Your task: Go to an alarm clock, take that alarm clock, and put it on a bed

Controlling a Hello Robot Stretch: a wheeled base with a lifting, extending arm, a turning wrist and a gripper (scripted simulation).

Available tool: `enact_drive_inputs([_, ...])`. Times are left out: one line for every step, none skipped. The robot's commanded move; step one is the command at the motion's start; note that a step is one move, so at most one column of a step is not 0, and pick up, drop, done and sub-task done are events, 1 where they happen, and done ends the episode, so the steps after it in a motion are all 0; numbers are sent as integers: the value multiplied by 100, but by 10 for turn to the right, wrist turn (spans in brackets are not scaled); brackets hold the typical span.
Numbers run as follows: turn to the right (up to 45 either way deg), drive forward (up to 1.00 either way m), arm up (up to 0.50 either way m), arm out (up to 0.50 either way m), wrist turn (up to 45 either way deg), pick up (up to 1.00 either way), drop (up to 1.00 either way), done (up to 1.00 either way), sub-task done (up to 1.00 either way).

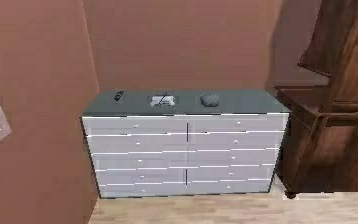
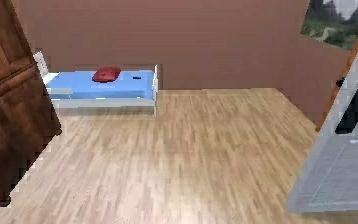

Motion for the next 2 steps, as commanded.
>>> enact_drive_inputs([0, 60, 0, 0, 0, 0, 0, 0, 0])
enact_drive_inputs([-450, 0, 0, 0, 0, 0, 0, 0, 0])
